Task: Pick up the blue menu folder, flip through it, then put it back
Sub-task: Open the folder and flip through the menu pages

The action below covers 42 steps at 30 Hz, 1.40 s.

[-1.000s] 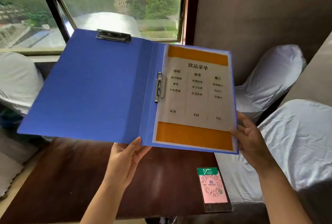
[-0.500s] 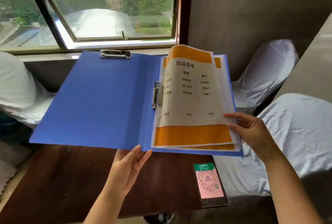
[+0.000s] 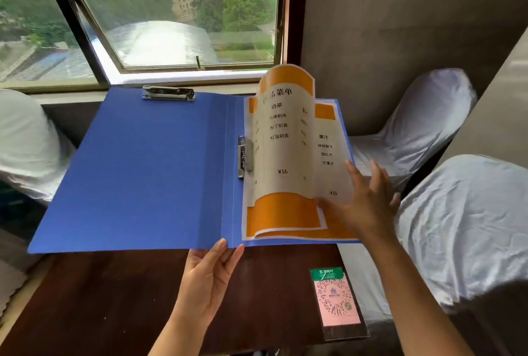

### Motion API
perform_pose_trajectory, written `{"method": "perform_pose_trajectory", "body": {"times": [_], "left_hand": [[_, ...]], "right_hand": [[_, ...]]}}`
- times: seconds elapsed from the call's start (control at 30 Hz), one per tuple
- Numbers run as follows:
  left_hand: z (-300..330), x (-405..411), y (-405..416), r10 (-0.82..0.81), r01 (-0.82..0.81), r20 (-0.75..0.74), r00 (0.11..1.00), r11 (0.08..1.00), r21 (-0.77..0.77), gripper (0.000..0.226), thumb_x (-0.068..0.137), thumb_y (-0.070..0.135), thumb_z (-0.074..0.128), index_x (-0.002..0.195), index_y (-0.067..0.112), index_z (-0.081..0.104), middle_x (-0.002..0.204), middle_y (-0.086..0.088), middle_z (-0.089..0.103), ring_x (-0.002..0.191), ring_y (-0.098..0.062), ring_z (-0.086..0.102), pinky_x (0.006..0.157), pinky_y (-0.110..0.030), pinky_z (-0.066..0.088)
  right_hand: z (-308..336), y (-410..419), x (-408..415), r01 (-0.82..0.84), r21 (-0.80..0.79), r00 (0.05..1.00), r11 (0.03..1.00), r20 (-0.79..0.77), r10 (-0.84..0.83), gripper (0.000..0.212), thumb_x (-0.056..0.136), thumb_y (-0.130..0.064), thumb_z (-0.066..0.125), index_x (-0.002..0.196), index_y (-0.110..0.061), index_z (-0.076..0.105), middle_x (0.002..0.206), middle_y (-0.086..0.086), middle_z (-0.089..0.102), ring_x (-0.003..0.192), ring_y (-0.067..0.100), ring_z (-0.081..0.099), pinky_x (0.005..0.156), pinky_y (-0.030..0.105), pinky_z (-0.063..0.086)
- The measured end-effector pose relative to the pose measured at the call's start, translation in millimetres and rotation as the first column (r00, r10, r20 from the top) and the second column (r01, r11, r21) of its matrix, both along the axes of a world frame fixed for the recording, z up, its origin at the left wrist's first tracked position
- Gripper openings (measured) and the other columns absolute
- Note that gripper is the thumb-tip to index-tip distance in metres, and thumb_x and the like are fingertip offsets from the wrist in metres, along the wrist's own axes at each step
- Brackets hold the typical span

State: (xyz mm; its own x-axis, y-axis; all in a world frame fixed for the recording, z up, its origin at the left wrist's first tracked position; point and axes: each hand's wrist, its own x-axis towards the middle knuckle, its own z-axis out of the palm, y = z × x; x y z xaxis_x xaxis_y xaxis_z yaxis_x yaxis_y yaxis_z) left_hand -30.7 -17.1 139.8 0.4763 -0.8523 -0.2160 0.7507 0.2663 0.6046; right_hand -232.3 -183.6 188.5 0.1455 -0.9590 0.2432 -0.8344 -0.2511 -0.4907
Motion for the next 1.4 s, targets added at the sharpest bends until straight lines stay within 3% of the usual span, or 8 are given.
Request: {"method": "perform_pose_trajectory", "body": {"times": [0.23, 0.47, 0.6, 0.73, 0.9, 1.03, 1.23, 1.4], "left_hand": [[-5.7, -5.8, -2.8, -0.005, 0.005, -0.001, 1.0, 1.0, 0.009, 0.027, 0.076, -0.001, 0.054, 0.097, 0.015, 0.061, 0.076, -0.005, 0.074, 0.066, -0.015, 0.072, 0.058, -0.03, 0.059], [-5.7, -14.7, -7.8, -0.059, 0.062, 0.072, 0.996, 0.997, -0.051, 0.032, 0.076, -0.001, 0.051, 0.106, 0.007, 0.056, 0.083, -0.012, 0.076, 0.076, -0.021, 0.073, 0.064, -0.03, 0.059], [-1.1, -17.1, -8.7, -0.078, 0.09, 0.151, 0.985, 0.993, -0.076, 0.031, 0.076, 0.006, 0.052, 0.106, 0.003, 0.056, 0.086, -0.013, 0.075, 0.083, -0.022, 0.072, 0.066, -0.029, 0.058], [-2.6, -15.8, -7.7, -0.093, 0.1, 0.108, 0.99, 0.993, -0.063, 0.027, 0.073, 0.0, 0.056, 0.1, 0.004, 0.057, 0.083, -0.014, 0.075, 0.076, -0.022, 0.073, 0.062, -0.029, 0.059], [-1.5, -17.3, -8.6, -0.103, 0.107, 0.064, 0.993, 0.992, -0.062, 0.029, 0.074, -0.002, 0.057, 0.099, 0.01, 0.063, 0.085, -0.012, 0.074, 0.072, -0.021, 0.072, 0.062, -0.031, 0.059], [2.3, -21.3, -8.3, -0.117, 0.121, 0.074, 0.99, 0.991, -0.049, 0.031, 0.073, 0.0, 0.056, 0.102, 0.008, 0.055, 0.086, -0.014, 0.075, 0.076, -0.025, 0.073, 0.06, -0.031, 0.059], [6.8, -30.6, -2.7, -0.155, 0.157, 0.099, 0.983, 0.987, -0.018, 0.03, 0.072, 0.004, 0.054, 0.102, 0.006, 0.051, 0.086, -0.016, 0.076, 0.08, -0.029, 0.072, 0.057, -0.032, 0.059], [9.0, -38.9, -0.9, -0.166, 0.17, 0.134, 0.977, 0.985, -0.02, 0.033, 0.073, 0.001, 0.057, 0.106, 0.003, 0.056, 0.085, -0.015, 0.075, 0.077, -0.027, 0.073, 0.061, -0.031, 0.059]], "right_hand": [[11.0, 20.0, 56.6, -0.233, 0.033, 0.972, 0.972, -0.027, 0.234, 0.091, 0.06, -0.088, 0.008, 0.141, -0.046, 0.014, 0.159, 0.004, -0.004, 0.143, 0.022, -0.016, 0.102, 0.065, -0.018], [33.5, 72.4, 117.4, -0.6, 0.071, 0.795, 0.797, 0.167, 0.584, 0.066, 0.084, -0.068, 0.018, 0.14, -0.047, -0.011, 0.157, -0.004, 0.016, 0.144, 0.017, 0.004, 0.101, 0.057, -0.027], [51.7, 93.1, 121.9, -0.823, 0.024, 0.547, 0.568, 0.307, 0.779, 0.06, 0.096, -0.043, 0.033, 0.143, -0.042, -0.003, 0.154, -0.001, 0.027, 0.139, 0.011, 0.018, 0.113, 0.059, 0.003], [55.4, 85.5, 101.0, -0.445, -0.383, 0.663, 0.809, 0.466, 0.586, 0.054, 0.095, -0.021, 0.036, 0.142, -0.039, 0.016, 0.154, -0.006, 0.02, 0.142, 0.007, 0.013, 0.115, 0.055, 0.014], [59.4, 48.8, 73.2, -0.427, 0.14, 0.409, 0.893, 0.911, 0.053, 0.045, 0.098, -0.028, 0.035, 0.14, -0.039, 0.021, 0.127, -0.009, 0.049, 0.099, 0.005, 0.056, 0.061, 0.014, 0.053], [52.3, 33.9, 65.8, -0.581, 0.249, 0.248, 0.775, 0.961, -0.123, 0.027, 0.095, -0.035, 0.037, 0.104, -0.03, 0.062, 0.08, -0.004, 0.074, 0.077, 0.014, 0.067, 0.061, 0.028, 0.052], [56.5, 29.0, 76.1, -0.712, 0.191, 0.249, 0.676, 0.969, -0.012, 0.026, 0.092, -0.033, 0.041, 0.106, -0.025, 0.062, 0.104, 0.006, 0.069, 0.105, 0.023, 0.062, 0.09, 0.039, 0.05], [69.4, 48.4, 113.8, -0.862, 0.14, 0.355, 0.488, 0.854, 0.381, 0.043, 0.1, -0.034, 0.019, 0.132, -0.022, 0.046, 0.138, -0.002, 0.049, 0.13, 0.009, 0.038, 0.098, 0.008, 0.033]]}}
